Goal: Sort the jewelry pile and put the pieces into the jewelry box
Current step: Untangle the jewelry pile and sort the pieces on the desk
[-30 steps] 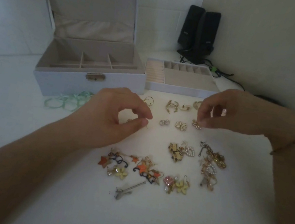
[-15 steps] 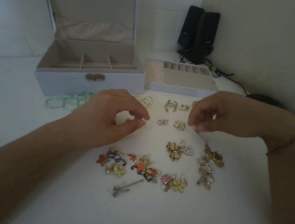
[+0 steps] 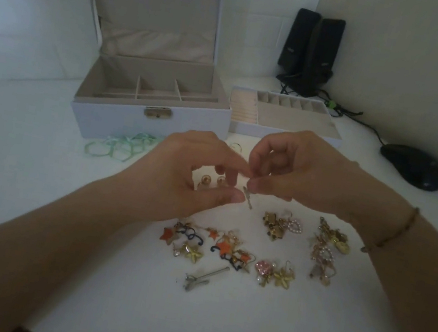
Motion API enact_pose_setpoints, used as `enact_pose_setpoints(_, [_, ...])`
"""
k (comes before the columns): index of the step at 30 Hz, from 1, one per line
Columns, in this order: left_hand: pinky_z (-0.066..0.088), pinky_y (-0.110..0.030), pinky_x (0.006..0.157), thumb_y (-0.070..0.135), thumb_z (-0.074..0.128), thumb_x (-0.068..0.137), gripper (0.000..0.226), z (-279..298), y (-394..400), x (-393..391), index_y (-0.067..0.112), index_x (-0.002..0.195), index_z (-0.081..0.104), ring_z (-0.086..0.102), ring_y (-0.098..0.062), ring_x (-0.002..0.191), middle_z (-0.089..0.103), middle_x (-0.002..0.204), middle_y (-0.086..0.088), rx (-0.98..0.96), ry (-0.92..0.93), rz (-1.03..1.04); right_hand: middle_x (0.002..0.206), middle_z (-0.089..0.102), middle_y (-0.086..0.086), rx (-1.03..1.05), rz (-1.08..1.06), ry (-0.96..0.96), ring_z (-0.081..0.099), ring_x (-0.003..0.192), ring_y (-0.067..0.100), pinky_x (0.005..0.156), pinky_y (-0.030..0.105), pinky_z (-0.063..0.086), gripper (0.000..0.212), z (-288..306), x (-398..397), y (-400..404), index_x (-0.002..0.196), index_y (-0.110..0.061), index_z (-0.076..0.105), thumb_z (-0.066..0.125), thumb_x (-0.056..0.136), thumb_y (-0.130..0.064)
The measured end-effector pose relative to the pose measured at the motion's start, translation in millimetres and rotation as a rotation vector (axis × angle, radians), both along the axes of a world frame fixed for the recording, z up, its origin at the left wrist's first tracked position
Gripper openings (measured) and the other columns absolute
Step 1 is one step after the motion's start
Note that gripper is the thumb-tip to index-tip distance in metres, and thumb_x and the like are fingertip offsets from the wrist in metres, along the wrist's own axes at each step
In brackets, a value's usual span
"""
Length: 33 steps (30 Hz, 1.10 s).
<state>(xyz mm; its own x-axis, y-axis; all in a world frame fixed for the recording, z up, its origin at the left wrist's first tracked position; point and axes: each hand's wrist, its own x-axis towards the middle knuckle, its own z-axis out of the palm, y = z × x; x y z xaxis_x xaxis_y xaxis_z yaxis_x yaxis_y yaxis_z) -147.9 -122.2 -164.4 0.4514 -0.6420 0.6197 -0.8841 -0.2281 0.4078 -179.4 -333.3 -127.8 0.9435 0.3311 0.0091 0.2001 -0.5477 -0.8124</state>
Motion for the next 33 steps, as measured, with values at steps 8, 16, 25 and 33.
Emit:
enact_pose_setpoints(8, [0.044,-0.021,0.072,0.049,0.071,0.079,0.021,-1.3,0.1,-0.2,0.033,0.085,0.060,0.060,-0.010,0.076,0.061,0.075,0.015,-0.004,0.046,0.126,0.062,0.067,0.009,0.249,-0.087,0.049,0.042,0.045,0.018,0.043,0.021,0.036,0.016,0.7,-3.5,10.1,0.081,-0.006,0.061,0.075,0.074,-0.003])
enact_pose_setpoints(16, [0.054,-0.030,0.079,0.040,0.069,0.083,0.015,-3.2,2.0,4.2,0.027,0.088,0.076,0.069,-0.009,0.081,0.073,0.085,0.007,-0.118,0.197,0.153,0.078,0.070,0.015,0.341,-0.129,-0.094,0.049,0.047,0.018,0.042,0.027,0.034,0.019,5.1,-9.2,15.3,0.079,-0.014,0.061,0.077,0.070,-0.017])
enact_pose_setpoints(25, [0.052,-0.039,0.069,0.055,0.045,0.093,0.051,-3.1,7.9,14.8,0.017,0.077,0.074,0.071,-0.019,0.068,0.069,0.063,0.007,0.024,0.172,0.296,0.080,0.058,-0.016,-0.690,0.535,-0.402,0.052,0.082,0.001,0.072,0.023,0.045,0.025,-0.8,-31.2,33.2,0.094,-0.039,0.069,0.064,0.078,-0.058])
enact_pose_setpoints(33, [0.046,-0.014,0.067,0.045,0.043,0.099,0.038,-5.4,6.3,12.0,0.022,0.098,0.073,0.064,-0.005,0.067,0.065,0.064,0.012,0.097,0.164,0.231,0.069,0.054,-0.017,-0.484,0.579,-0.376,0.055,0.068,0.005,0.064,0.011,0.039,0.003,0.3,-29.9,30.5,0.085,-0.031,0.069,0.068,0.085,-0.034])
